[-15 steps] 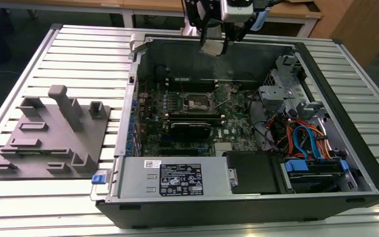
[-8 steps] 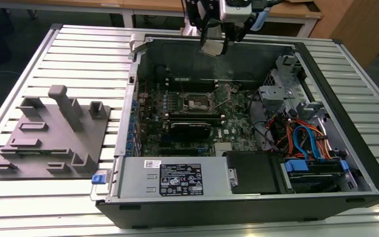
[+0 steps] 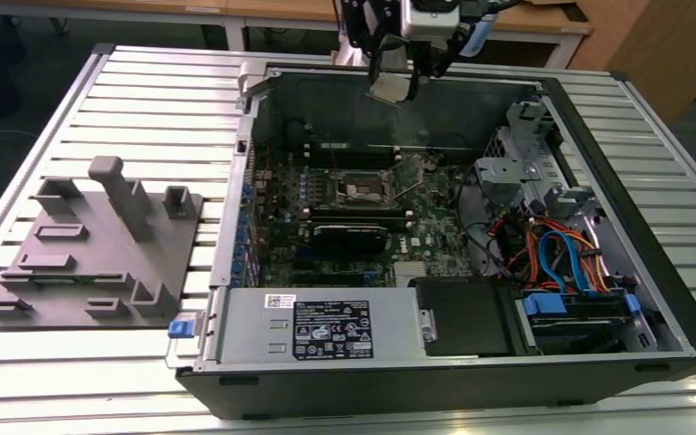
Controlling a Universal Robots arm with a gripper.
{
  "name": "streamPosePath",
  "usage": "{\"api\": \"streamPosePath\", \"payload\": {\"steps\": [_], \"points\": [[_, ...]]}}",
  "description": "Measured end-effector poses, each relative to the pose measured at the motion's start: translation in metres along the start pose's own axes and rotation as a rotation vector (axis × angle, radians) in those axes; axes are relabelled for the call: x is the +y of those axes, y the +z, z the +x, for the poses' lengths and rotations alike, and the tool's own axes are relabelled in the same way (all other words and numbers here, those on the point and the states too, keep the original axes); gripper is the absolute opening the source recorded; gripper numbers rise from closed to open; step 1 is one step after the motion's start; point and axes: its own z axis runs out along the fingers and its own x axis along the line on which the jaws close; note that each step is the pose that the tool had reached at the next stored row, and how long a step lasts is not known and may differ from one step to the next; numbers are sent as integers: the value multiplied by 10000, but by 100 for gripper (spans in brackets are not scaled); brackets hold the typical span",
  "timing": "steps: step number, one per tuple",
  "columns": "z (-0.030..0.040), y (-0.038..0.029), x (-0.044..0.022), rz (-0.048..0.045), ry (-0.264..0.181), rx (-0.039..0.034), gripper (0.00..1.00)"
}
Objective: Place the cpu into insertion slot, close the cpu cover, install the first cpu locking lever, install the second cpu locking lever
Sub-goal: 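Place the cpu into insertion slot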
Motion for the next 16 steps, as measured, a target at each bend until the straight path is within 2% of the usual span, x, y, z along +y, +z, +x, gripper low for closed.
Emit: {"api": "streamPosePath", "payload": {"steps": [16], "points": [[0,1,0,-11,587,-53,54]]}}
